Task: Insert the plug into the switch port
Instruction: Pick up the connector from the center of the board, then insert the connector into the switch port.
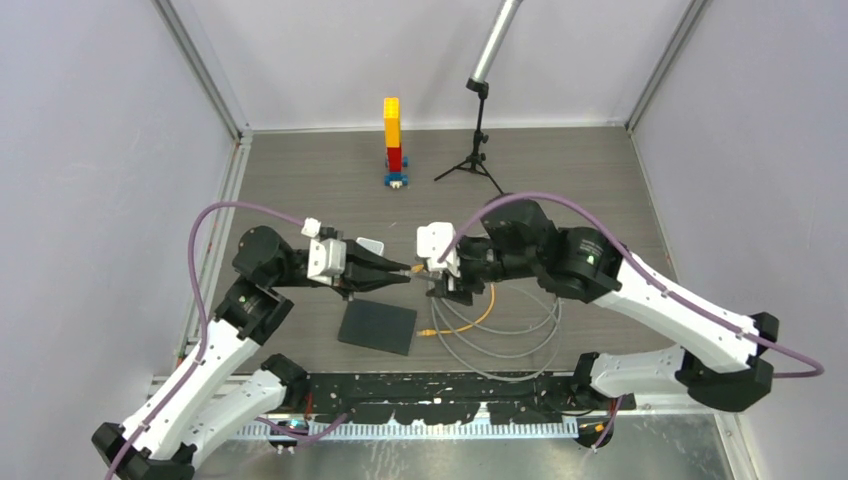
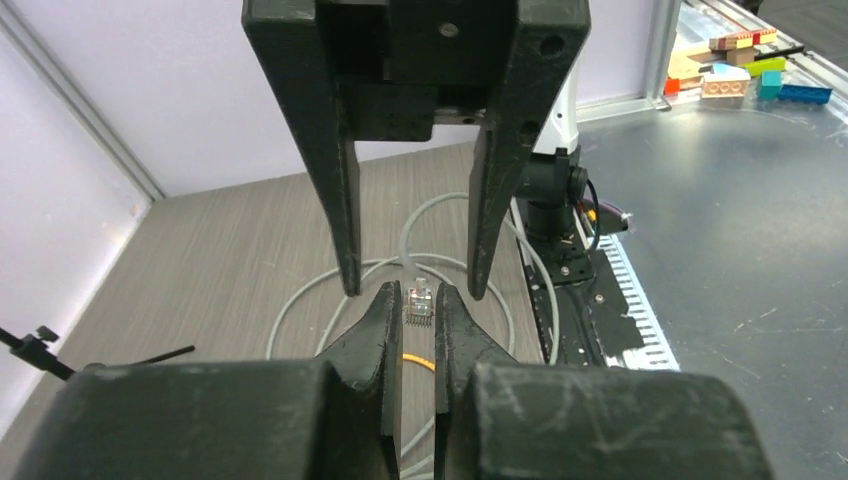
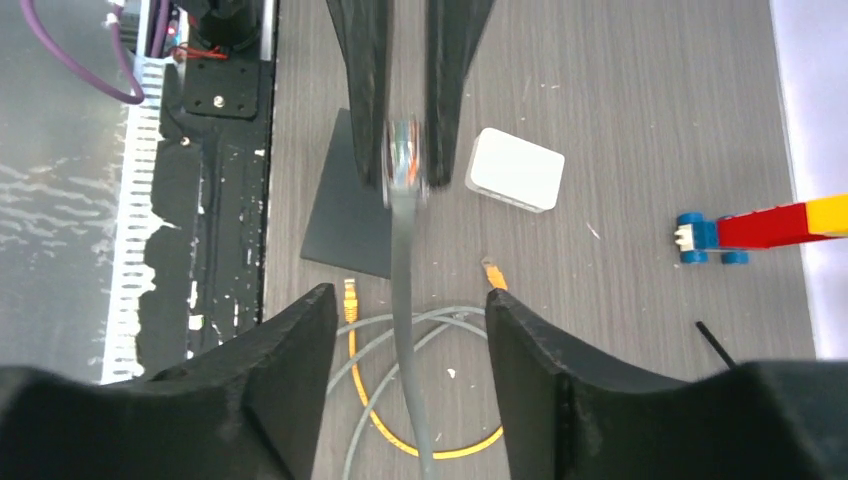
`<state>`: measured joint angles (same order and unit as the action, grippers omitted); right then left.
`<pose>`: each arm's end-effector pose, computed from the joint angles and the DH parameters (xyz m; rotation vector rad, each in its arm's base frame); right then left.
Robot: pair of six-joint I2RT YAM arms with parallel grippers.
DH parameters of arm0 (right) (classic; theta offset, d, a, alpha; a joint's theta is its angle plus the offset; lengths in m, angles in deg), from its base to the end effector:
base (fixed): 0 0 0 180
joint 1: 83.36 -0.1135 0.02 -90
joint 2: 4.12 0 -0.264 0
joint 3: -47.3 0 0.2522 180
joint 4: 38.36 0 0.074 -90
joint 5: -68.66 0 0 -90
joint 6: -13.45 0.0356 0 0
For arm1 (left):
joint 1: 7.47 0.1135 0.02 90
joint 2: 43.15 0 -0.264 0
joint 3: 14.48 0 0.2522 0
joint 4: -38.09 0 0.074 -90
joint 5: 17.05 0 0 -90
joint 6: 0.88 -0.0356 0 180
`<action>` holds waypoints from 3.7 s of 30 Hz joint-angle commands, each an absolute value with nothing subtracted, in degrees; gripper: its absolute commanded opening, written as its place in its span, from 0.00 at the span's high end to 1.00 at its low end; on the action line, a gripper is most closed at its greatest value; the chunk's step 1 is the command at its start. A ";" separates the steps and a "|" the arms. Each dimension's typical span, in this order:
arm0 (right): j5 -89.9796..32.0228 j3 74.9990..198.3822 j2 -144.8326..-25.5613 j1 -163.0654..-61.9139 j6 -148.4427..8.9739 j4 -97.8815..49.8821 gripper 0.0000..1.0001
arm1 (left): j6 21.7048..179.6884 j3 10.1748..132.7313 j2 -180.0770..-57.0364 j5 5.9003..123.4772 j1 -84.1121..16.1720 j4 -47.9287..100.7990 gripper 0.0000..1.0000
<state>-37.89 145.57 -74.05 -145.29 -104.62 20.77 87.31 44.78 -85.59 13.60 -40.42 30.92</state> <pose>0.1060 0.2203 0.4258 -1.6425 1.3917 0.6535 0.1154 -0.1113 0.3801 1.2488 0.9971 -1.1482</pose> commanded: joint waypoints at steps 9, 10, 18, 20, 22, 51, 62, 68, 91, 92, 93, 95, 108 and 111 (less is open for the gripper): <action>-35.21 119.22 -58.35 -145.59 -94.91 -18.79 0.35 | 95.29 42.18 -82.09 15.85 -40.67 41.12 1.00; -35.30 118.31 -58.18 -145.58 -94.29 -20.72 0.35 | 95.47 42.17 -82.15 15.68 -40.69 41.31 1.00; -34.94 112.30 -57.10 -145.54 -90.29 -36.71 0.40 | 95.71 41.66 -81.75 15.84 -40.68 41.65 1.00; -35.34 112.21 -56.88 -145.58 -90.18 -36.85 0.43 | 95.66 41.43 -81.50 16.10 -40.66 41.65 1.00; -35.80 112.21 -56.72 -145.58 -90.17 -36.37 0.47 | 95.62 41.32 -81.32 16.29 -40.69 41.65 1.00; -37.75 109.31 -54.07 -145.58 -88.89 -35.40 0.95 | 94.04 41.13 -79.76 17.14 -40.69 40.81 1.00; -29.50 119.94 -55.65 -145.45 -95.87 -8.83 1.00 | 94.93 41.21 -75.28 33.35 -40.68 27.68 0.01; -20.43 122.91 -59.69 -144.54 -95.90 2.61 0.99 | 103.69 45.82 -80.35 49.08 -40.61 12.24 0.01; -42.67 131.56 -96.34 -121.48 -94.31 -14.04 0.99 | 123.40 30.80 -99.26 92.13 -29.24 26.03 0.12; -43.58 133.24 -99.35 -120.95 -95.04 -14.61 0.99 | 123.41 30.32 -100.92 91.32 -28.55 28.11 0.14; -44.74 134.99 -102.08 -120.50 -95.68 -15.22 0.99 | 123.44 29.68 -102.57 89.95 -27.64 30.22 0.17; -46.59 137.89 -106.78 -119.76 -97.40 -16.38 1.00 | 124.17 28.60 -105.55 86.29 -24.74 34.79 0.20; -53.36 142.02 -121.51 -118.08 -107.75 -22.23 0.99 | 117.91 29.61 -118.44 77.30 -21.89 45.37 0.21; -53.34 139.32 -120.59 -118.14 -108.41 -24.04 1.00 | 118.54 29.21 -120.98 75.88 -21.90 47.18 0.22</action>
<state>-50.64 140.47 -122.18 -117.89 -106.07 -18.11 119.64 28.67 -118.37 78.23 -21.99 41.43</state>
